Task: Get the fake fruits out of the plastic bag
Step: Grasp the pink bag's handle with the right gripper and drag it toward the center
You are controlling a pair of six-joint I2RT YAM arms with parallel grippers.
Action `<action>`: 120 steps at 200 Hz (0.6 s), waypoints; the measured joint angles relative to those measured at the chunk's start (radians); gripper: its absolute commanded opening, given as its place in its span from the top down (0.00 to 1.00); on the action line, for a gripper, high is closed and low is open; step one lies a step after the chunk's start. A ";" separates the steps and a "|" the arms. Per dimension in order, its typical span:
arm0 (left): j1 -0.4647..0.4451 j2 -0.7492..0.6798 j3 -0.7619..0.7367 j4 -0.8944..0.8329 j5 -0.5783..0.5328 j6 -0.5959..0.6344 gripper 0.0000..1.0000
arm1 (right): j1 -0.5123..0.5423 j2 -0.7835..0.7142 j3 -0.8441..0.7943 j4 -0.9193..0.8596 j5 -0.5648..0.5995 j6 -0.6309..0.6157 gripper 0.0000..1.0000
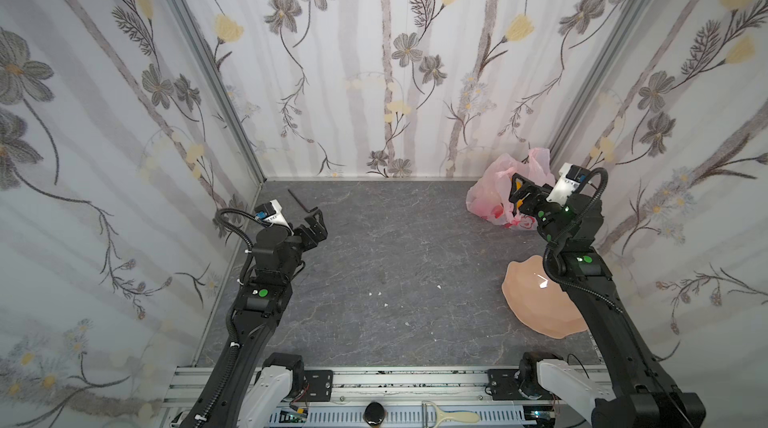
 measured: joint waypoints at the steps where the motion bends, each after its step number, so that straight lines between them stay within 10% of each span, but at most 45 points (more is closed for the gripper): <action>1: 0.000 0.002 0.000 0.000 0.003 0.000 0.00 | 0.002 0.008 0.006 -0.001 0.002 0.000 0.00; 87: 0.000 0.037 -0.001 -0.093 0.106 0.090 0.00 | 0.049 0.431 0.336 -0.138 0.155 0.142 0.14; 101: 0.000 0.031 -0.013 -0.096 0.086 0.098 0.00 | 0.049 0.488 0.385 -0.169 0.178 0.160 0.22; 120: 0.000 0.031 -0.020 -0.108 0.078 0.098 0.00 | 0.051 0.550 0.436 -0.206 0.204 0.181 0.63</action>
